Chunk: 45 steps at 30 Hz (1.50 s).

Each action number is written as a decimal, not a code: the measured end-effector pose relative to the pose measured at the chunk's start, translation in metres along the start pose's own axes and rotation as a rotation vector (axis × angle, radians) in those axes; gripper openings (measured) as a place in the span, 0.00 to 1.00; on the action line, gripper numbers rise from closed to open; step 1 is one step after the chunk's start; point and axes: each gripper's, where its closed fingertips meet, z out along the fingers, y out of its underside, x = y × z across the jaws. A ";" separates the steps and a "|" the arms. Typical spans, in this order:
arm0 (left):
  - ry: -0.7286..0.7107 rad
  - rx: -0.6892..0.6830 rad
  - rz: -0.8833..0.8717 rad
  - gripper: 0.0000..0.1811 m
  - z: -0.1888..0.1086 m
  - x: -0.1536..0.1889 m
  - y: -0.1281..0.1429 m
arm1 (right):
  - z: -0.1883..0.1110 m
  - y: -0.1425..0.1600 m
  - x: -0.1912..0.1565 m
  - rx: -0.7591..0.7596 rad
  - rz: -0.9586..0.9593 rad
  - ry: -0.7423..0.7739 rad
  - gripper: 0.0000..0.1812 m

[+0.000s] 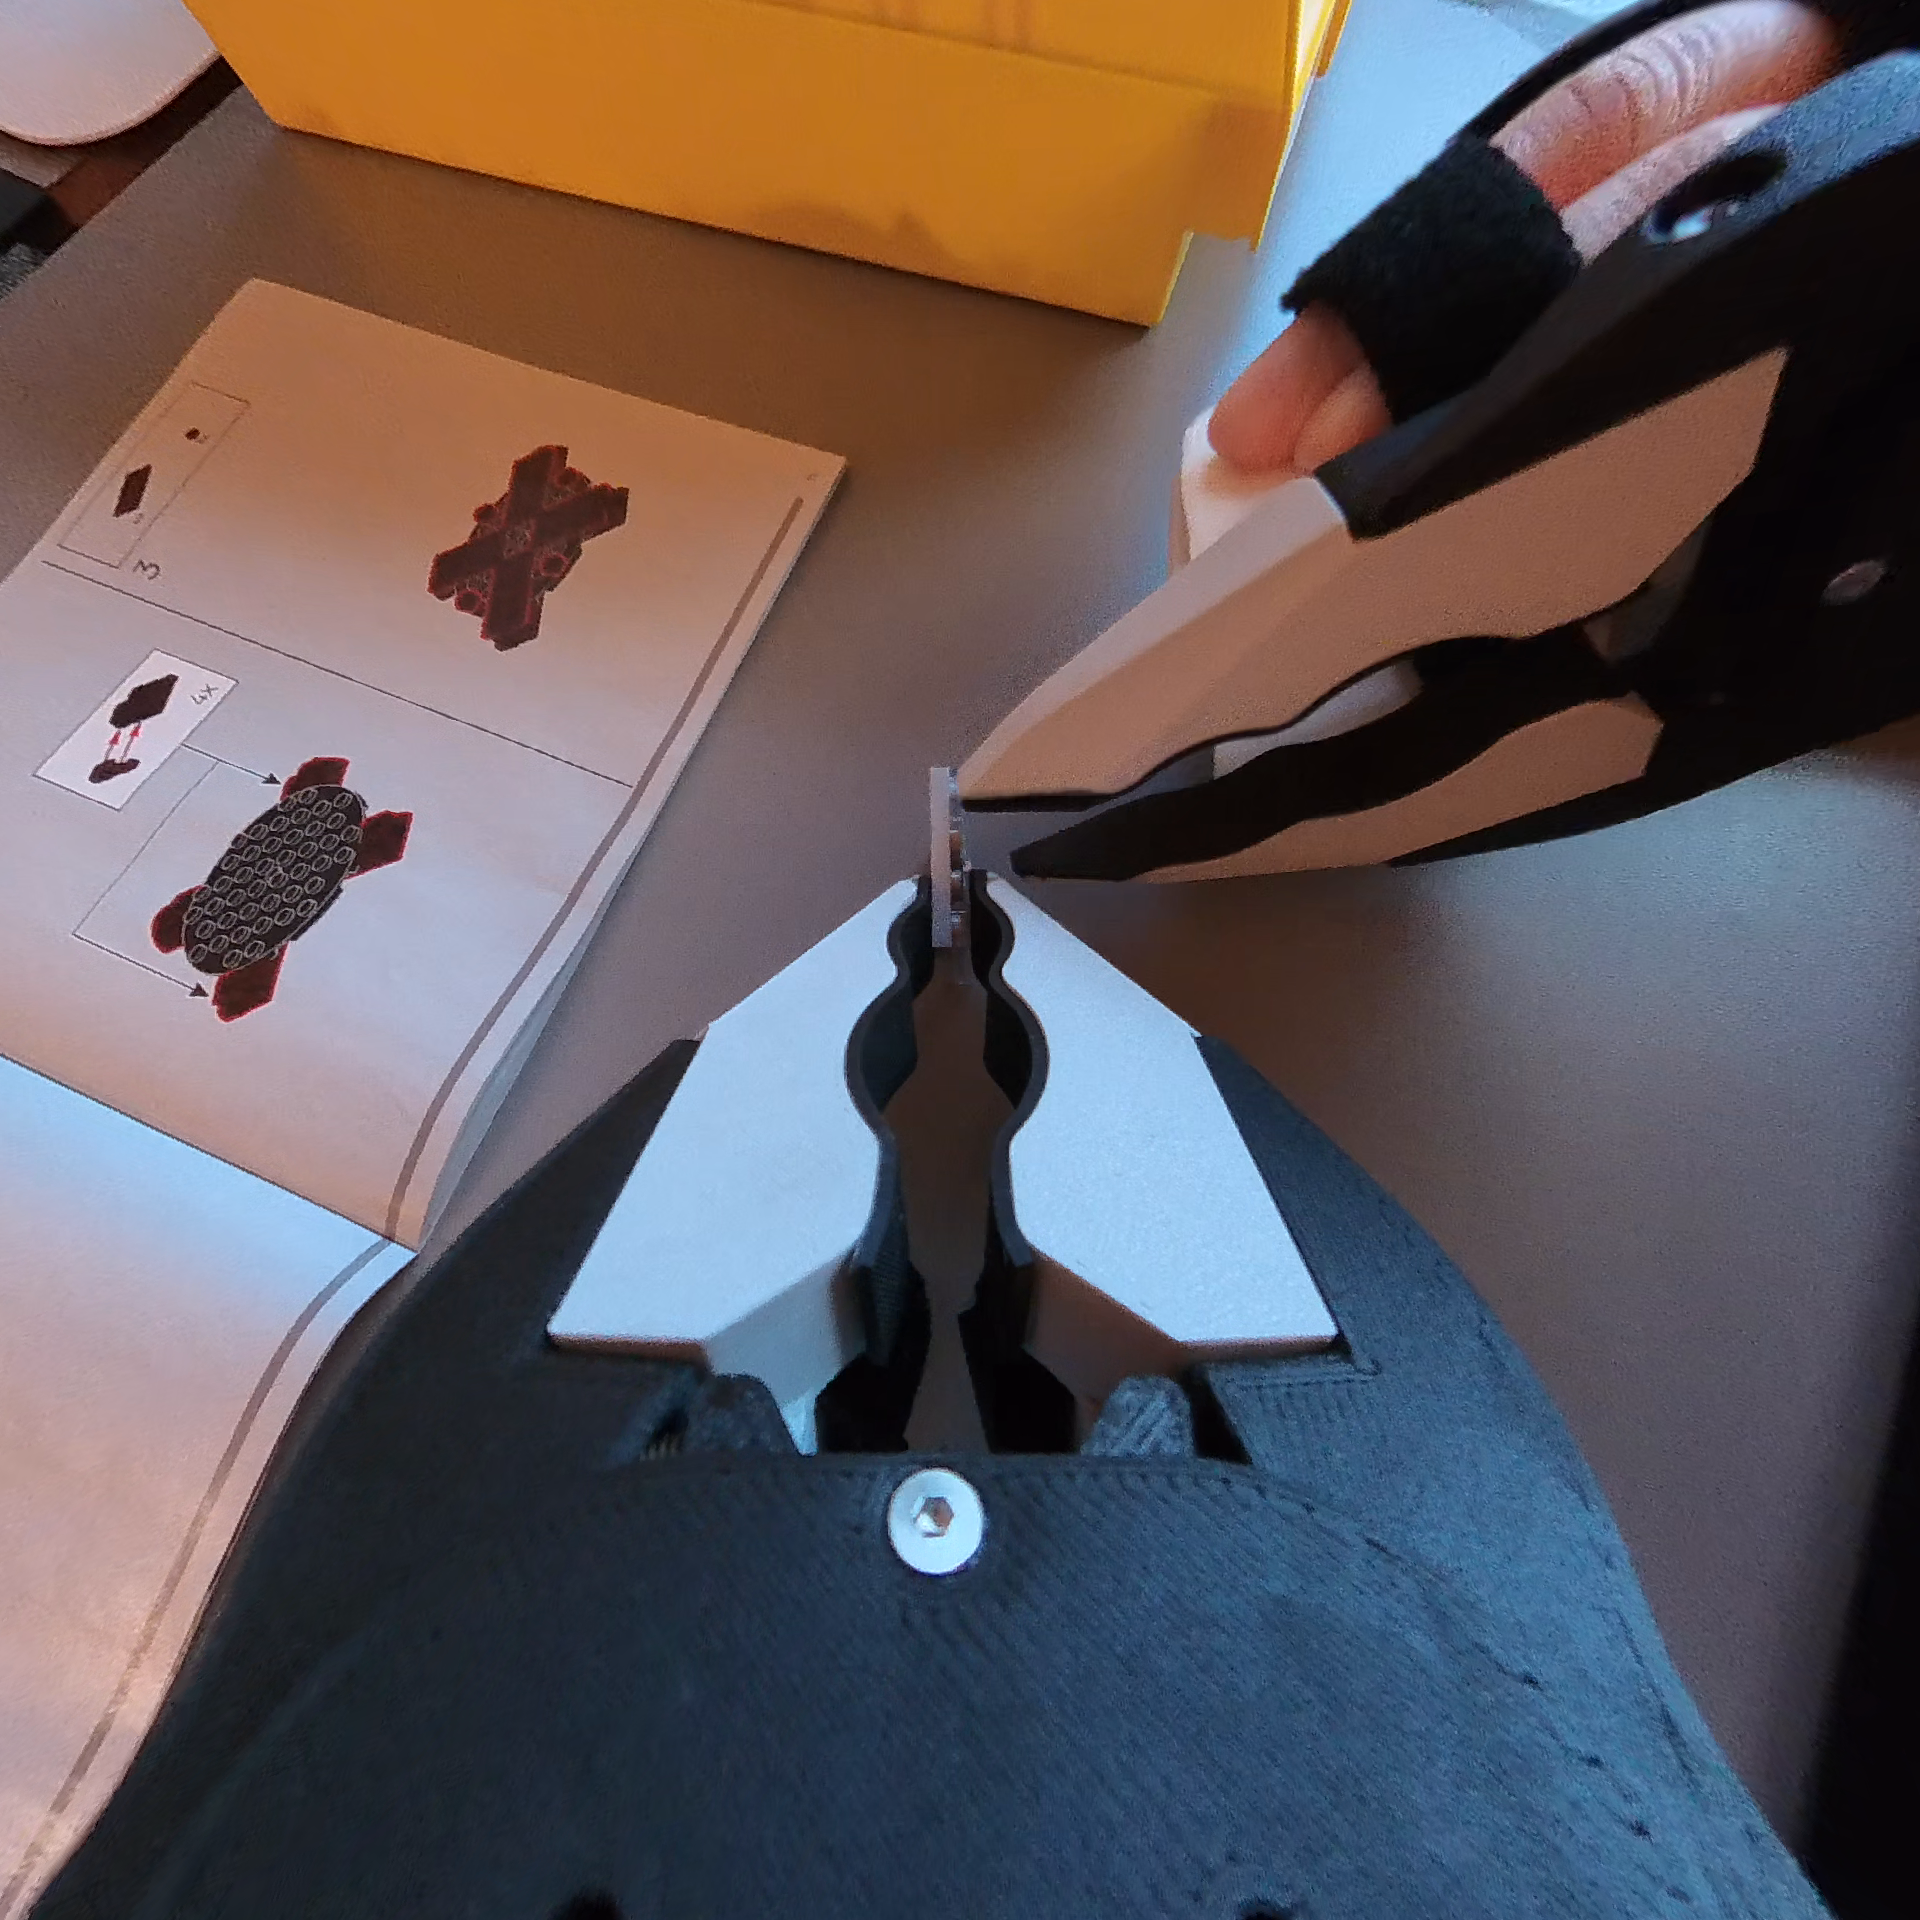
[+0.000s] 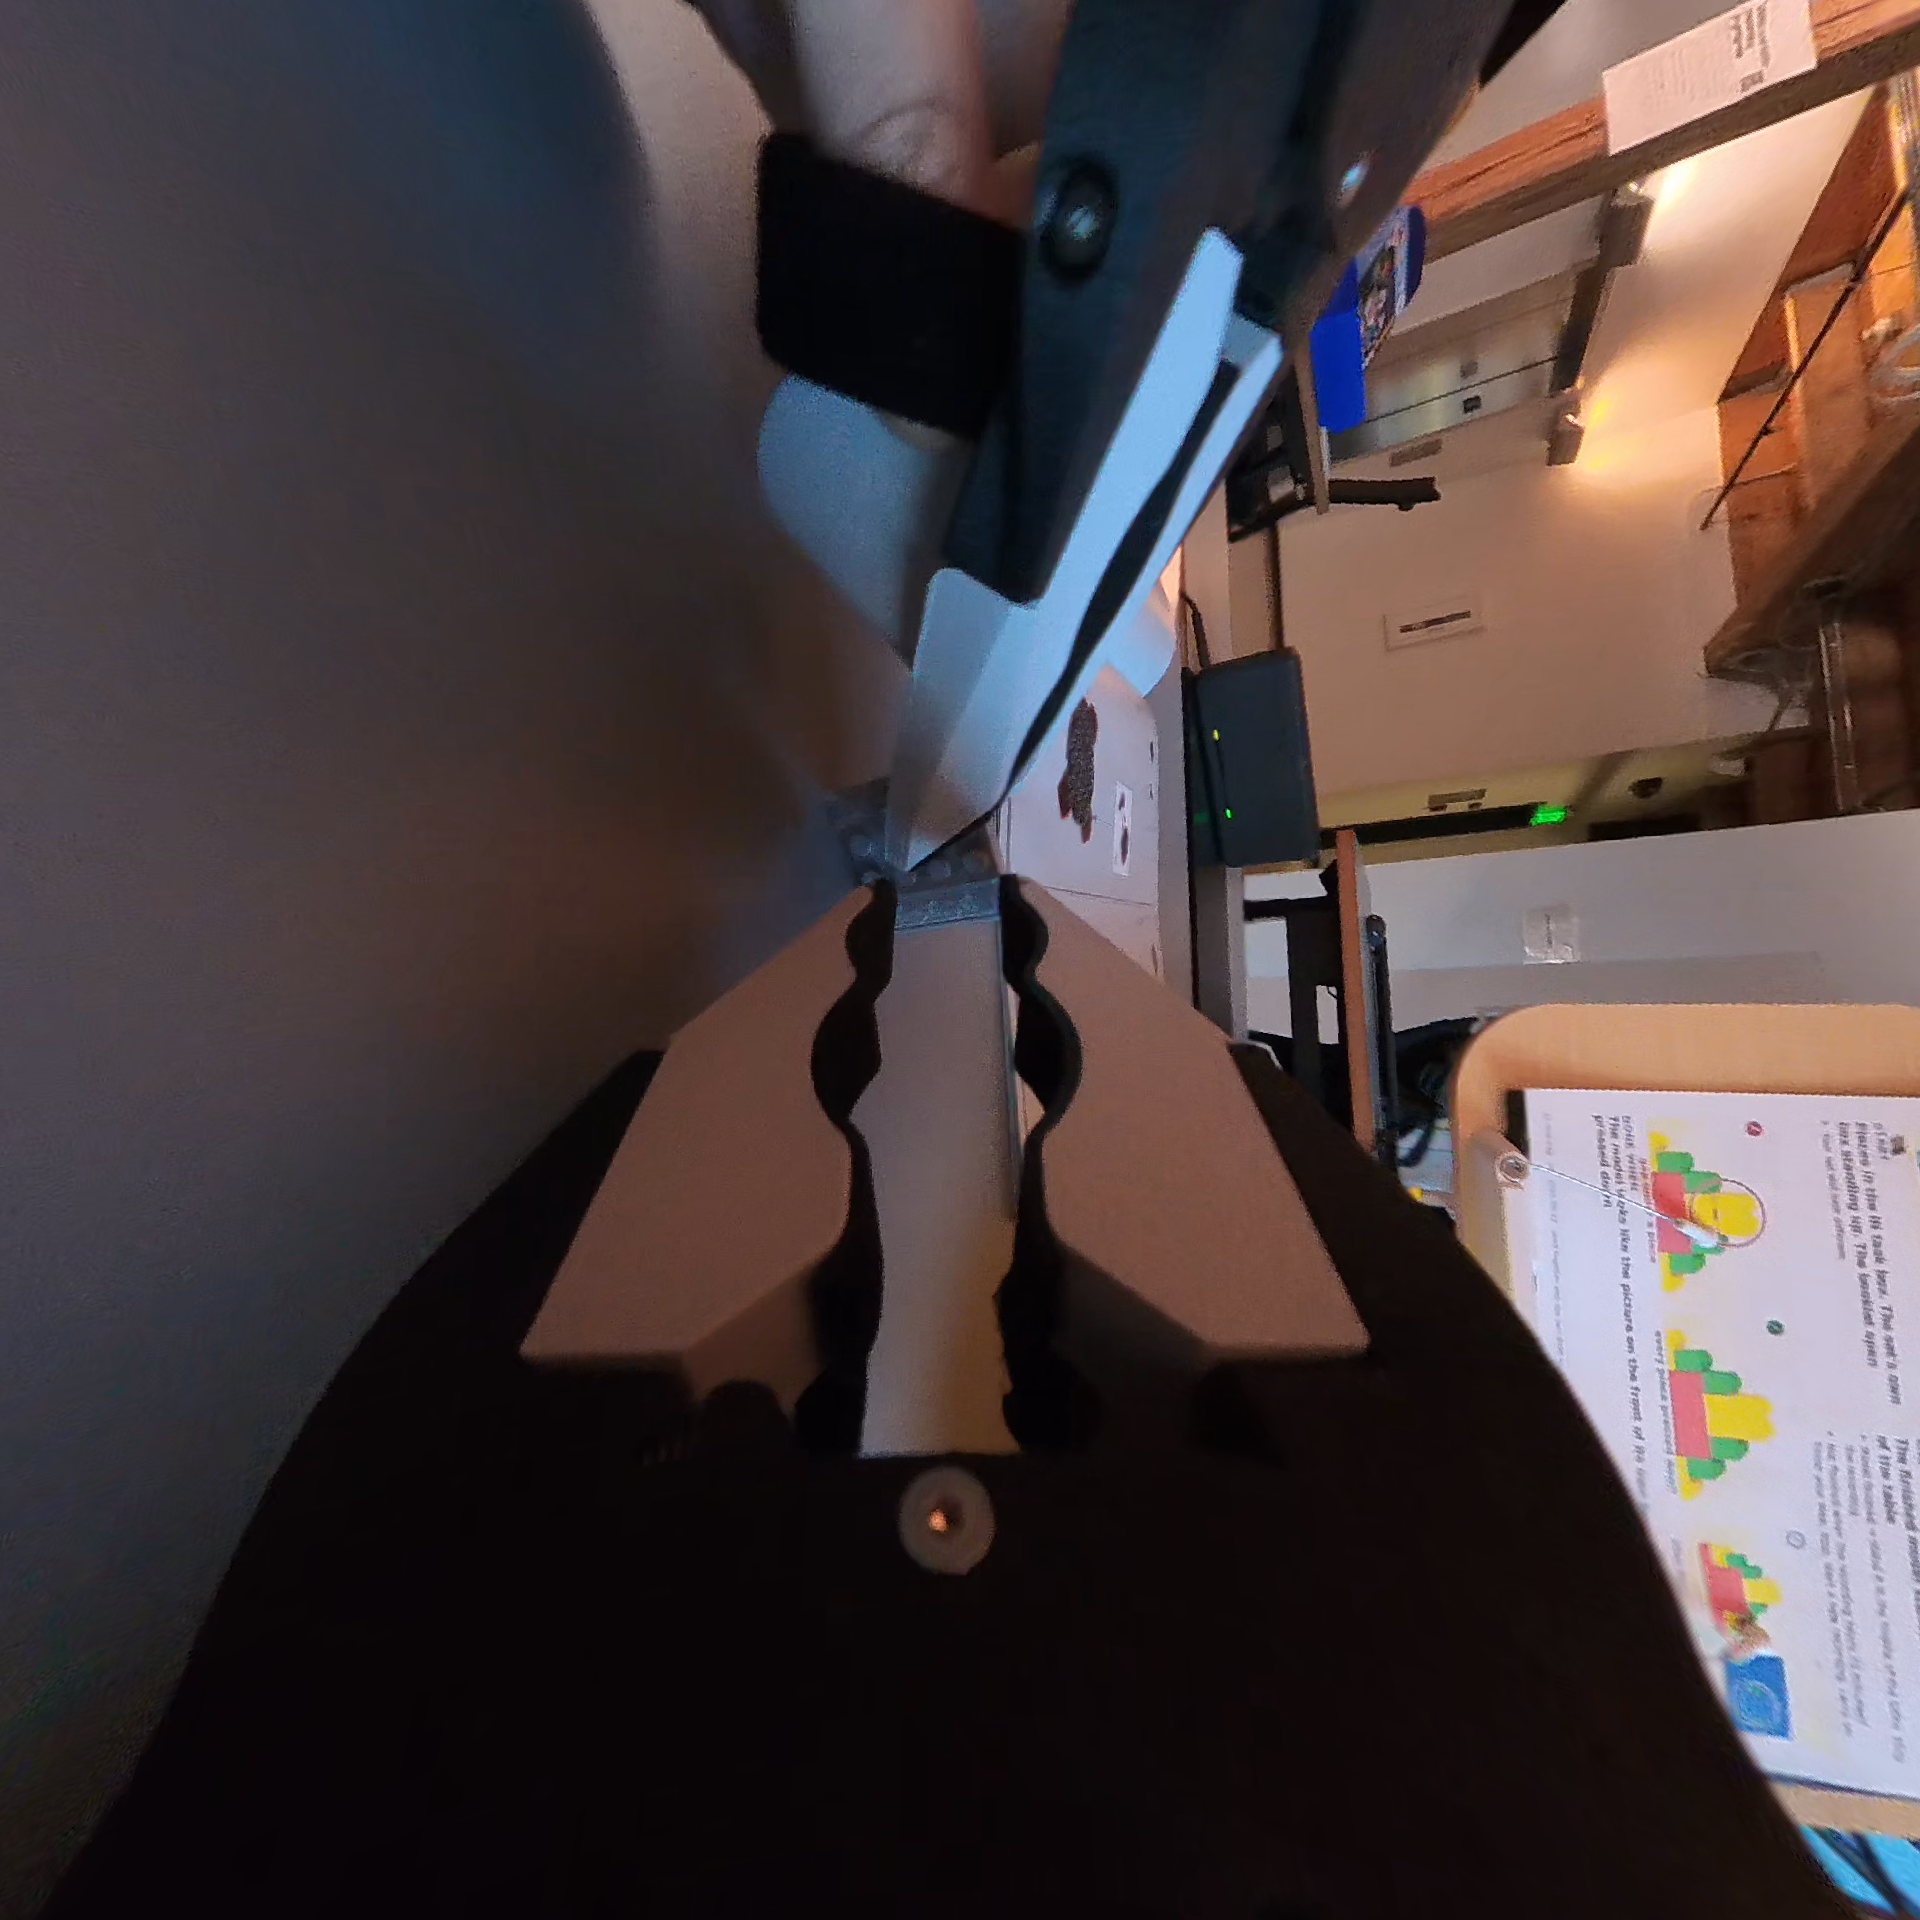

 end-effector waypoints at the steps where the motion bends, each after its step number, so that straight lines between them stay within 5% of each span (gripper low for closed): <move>1: 0.001 -0.001 -0.003 0.03 0.000 0.000 0.000 | 0.001 0.001 0.000 -0.010 -0.016 0.013 0.11; 16: 0.020 -0.005 0.001 0.03 -0.001 0.000 0.003 | 0.006 0.005 0.001 -0.045 -0.039 0.065 0.11; 25: -0.101 -0.028 0.116 0.05 0.004 -0.006 0.008 | 0.008 0.005 0.002 -0.031 -0.038 0.082 0.11; 30: -0.065 0.071 0.077 0.05 -0.007 -0.005 -0.008 | 0.008 0.002 0.001 -0.012 -0.043 0.087 0.11; 45: 0.027 0.040 -0.004 0.03 -0.004 -0.003 -0.002 | 0.008 -0.001 0.001 -0.013 -0.088 0.118 0.09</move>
